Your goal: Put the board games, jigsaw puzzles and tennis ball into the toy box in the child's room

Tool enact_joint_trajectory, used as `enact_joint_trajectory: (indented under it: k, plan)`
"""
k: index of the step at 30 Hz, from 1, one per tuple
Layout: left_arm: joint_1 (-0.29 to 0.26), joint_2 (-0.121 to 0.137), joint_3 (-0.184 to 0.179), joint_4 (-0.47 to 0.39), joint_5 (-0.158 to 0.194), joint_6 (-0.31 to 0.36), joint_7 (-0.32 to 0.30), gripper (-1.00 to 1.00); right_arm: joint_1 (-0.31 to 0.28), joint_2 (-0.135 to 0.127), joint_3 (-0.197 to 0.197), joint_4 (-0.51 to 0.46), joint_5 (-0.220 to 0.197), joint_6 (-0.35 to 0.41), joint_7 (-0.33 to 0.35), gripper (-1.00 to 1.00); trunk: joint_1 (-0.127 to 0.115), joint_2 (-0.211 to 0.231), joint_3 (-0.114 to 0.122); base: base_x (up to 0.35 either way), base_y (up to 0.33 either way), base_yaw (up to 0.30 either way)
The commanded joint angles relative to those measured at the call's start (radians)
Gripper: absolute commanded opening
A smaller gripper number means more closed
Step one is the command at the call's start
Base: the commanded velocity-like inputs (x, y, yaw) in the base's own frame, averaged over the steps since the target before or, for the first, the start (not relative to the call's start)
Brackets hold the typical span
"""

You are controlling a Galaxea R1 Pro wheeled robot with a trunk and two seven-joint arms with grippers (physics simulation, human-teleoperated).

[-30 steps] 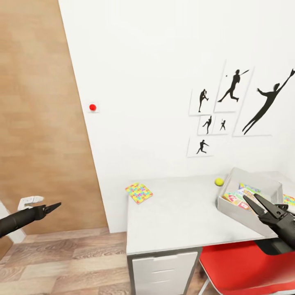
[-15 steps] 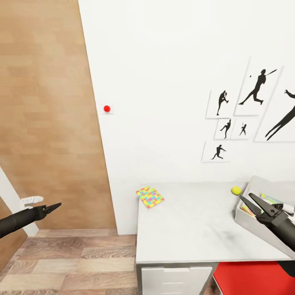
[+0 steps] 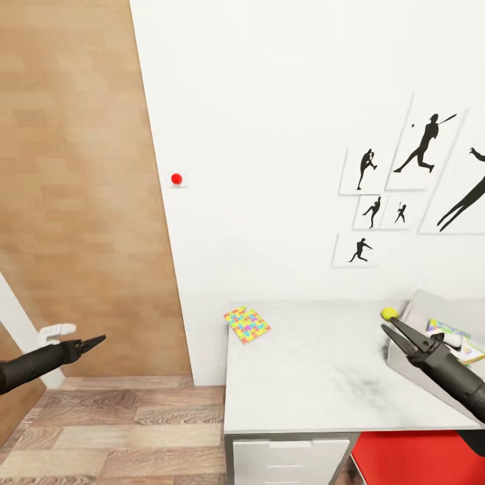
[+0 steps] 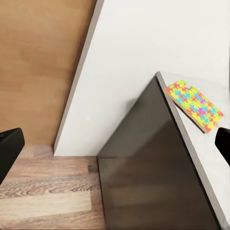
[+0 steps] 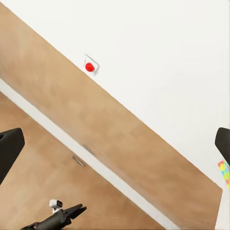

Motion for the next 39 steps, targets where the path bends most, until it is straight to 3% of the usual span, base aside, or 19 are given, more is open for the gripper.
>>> enact_joint_trajectory:
  k: [1,5,7,17,22,28,39]
  plan:
    - [-0.001,-0.004,0.001,-0.001,0.006,0.020,-0.001,1.00,-0.001,0.000,0.010,0.000,-0.001,0.004,-0.016,1.00,0.001,-0.002,-0.002,0.000,0.000,0.001]
    - [-0.001,-0.028,0.001,-0.008,0.006,0.084,0.002,1.00,-0.002,0.000,0.074,-0.002,0.000,0.004,-0.114,1.00,0.001,-0.002,-0.002,0.000,0.000,0.000]
    - [-0.003,-0.048,0.002,-0.011,0.005,0.131,0.004,1.00,-0.002,0.000,0.132,-0.010,0.000,0.004,-0.221,1.00,0.001,-0.002,-0.002,0.000,0.000,0.000]
    - [-0.059,-0.095,0.002,-0.009,-0.005,0.269,0.016,1.00,-0.016,0.002,0.308,-0.057,-0.002,0.004,-0.679,1.00,0.001,-0.002,-0.002,0.000,0.000,0.000]
    - [-0.082,-0.115,0.001,-0.006,-0.009,0.302,0.022,1.00,-0.037,0.002,0.390,-0.062,-0.010,0.008,-0.857,1.00,0.001,-0.002,-0.002,0.000,0.000,0.000]
    - [-0.091,-0.124,0.001,-0.005,-0.011,0.311,0.024,1.00,-0.052,0.002,0.446,-0.063,-0.017,0.011,-0.941,1.00,0.001,-0.002,-0.002,0.000,0.000,0.000]
    - [-0.093,-0.126,0.007,-0.004,-0.012,0.312,0.024,1.00,-0.056,0.003,0.461,-0.066,-0.016,0.009,-0.960,1.00,0.001,-0.002,-0.002,0.083,0.119,0.000]
